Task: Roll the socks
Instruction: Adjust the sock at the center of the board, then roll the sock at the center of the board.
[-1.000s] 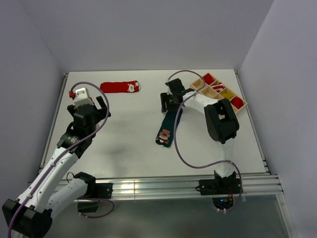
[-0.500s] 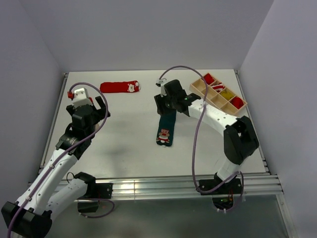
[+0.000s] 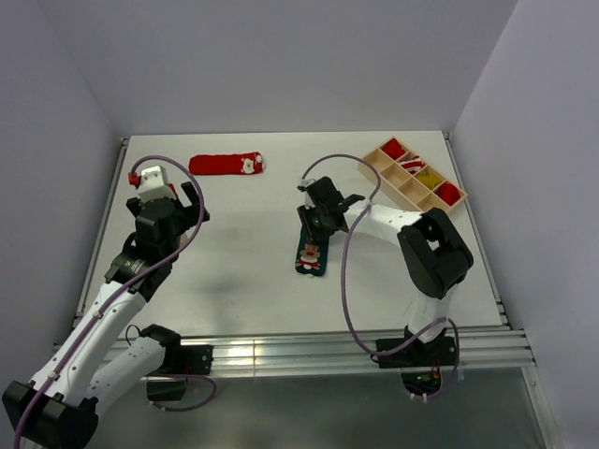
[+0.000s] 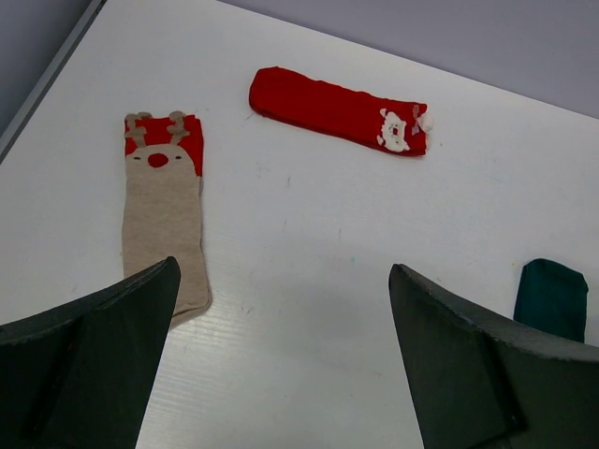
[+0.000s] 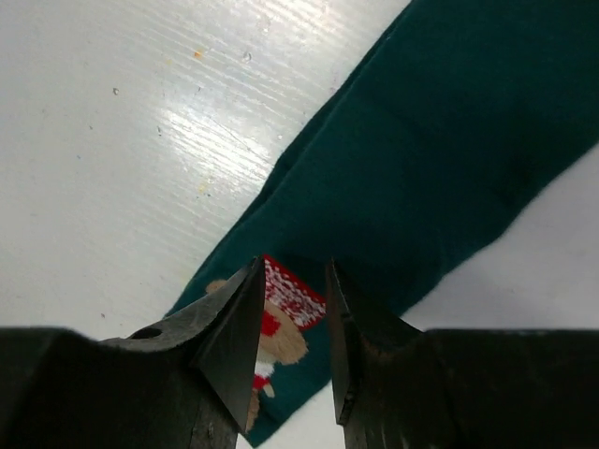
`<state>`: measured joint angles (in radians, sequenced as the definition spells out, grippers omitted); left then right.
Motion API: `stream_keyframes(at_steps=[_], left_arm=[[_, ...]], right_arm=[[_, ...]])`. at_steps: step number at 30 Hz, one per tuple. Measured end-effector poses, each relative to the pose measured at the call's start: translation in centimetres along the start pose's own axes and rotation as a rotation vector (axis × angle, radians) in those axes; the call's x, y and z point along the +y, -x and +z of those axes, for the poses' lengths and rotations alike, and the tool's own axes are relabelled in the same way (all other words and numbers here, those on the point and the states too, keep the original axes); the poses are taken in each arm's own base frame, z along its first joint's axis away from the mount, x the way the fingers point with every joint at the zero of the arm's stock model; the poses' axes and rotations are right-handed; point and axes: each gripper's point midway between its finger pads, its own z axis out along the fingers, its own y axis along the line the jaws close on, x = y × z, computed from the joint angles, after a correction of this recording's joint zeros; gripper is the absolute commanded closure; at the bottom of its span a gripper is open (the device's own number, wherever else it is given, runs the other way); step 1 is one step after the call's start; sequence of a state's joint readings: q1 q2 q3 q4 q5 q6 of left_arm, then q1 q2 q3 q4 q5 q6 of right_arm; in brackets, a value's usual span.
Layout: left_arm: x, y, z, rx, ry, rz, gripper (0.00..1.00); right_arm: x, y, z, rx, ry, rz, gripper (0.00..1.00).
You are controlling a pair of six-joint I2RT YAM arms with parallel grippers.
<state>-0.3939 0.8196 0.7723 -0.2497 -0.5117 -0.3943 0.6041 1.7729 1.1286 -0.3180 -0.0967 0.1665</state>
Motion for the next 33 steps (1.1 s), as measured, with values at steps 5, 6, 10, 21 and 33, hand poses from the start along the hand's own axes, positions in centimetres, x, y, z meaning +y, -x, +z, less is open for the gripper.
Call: stream_keyframes(at_steps=[5,6,10,21,33], left_arm=[[0.0,0.0,0.0,-0.001,-0.001,0.000,0.01],[0.0,0.1,-0.1,-0.002,-0.001,-0.001,0.01],[0.0,0.1,-0.1,-0.004,-0.002,-0.002,0.01],[-0.3,0.0,-0.2,0.004,-0.020,-0.001,0.01],[-0.4,0.0,-0.2,0.006,-0.029,-0.002,0.01]], right_arm=[[0.9,0.1,3.0,0.048,-0.004,0.035,0.60],[1.2,0.8,3.4,0.044,-0.001,0.042,0.60],[2.8,5.2,5.1,-0.018,0.023,0.071,0.60],[5.4,6.8,2.0,-0.106,0.084,-0.092,0.46],[6.8,0.4,-2.8,-0.077,0.085,-0.398,0.43]])
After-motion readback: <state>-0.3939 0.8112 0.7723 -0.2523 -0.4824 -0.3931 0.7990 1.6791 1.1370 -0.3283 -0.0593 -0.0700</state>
